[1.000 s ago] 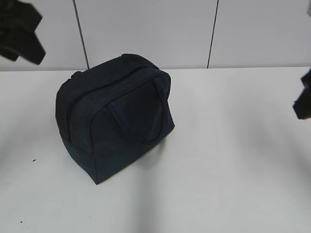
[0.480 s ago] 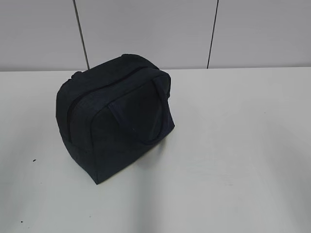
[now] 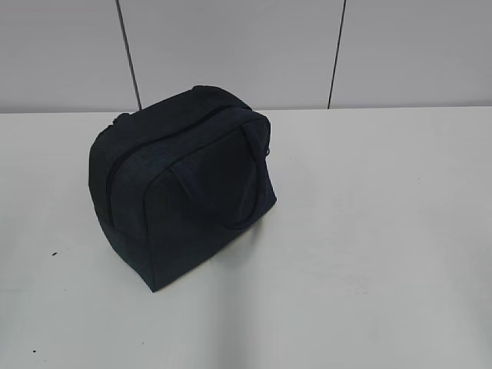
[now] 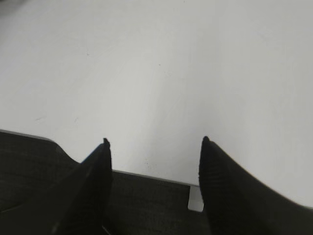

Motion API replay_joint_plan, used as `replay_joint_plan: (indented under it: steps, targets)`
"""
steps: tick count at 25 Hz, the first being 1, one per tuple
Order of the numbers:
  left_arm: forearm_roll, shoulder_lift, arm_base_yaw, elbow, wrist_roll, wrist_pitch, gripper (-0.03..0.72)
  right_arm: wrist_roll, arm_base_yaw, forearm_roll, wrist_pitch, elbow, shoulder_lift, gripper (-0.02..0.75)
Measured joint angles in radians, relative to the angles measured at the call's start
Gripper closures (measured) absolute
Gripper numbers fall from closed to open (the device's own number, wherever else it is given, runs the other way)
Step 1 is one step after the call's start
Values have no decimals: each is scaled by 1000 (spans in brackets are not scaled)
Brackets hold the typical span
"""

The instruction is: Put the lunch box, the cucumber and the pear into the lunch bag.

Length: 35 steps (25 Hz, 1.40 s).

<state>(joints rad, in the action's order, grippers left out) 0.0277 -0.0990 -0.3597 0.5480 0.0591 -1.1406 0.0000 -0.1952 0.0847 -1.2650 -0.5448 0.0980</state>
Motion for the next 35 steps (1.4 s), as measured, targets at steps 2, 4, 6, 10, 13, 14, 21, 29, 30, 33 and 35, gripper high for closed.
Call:
replay_joint_plan:
  steps: [2,4,6,10,13,14,21,29,30,33,35]
  targets:
    - [1,20,0,-23,0,19,432,0,0,0,8,4,-63,295]
    - [2,29,0,-25,0,30,432,0,0,0,13,6,-100,297]
    - [3,38,0,-25,-1,32,432,0,0,2,31,8,-113,298]
    - [4,66,0,-27,-5,33,432,0,0,-3,88,34,-117,298]
    - [5,103,-1,-27,-7,33,432,0,0,-3,100,39,-117,298]
    - [5,111,-2,-27,-7,33,432,-6,0,-3,100,39,-117,298]
    - [-1,117,-3,-28,-23,33,432,-13,0,-7,103,42,-118,298]
    - [-15,117,-3,-28,-23,33,432,-13,0,-7,104,44,-118,298]
    - [-16,117,-3,-28,-23,33,432,-13,0,-7,104,44,-118,298]
    - [-16,117,-3,-28,-23,33,432,-13,0,-7,104,44,-118,298]
    - [-16,117,-1,-28,-23,33,432,-13,0,-7,104,44,-118,298]
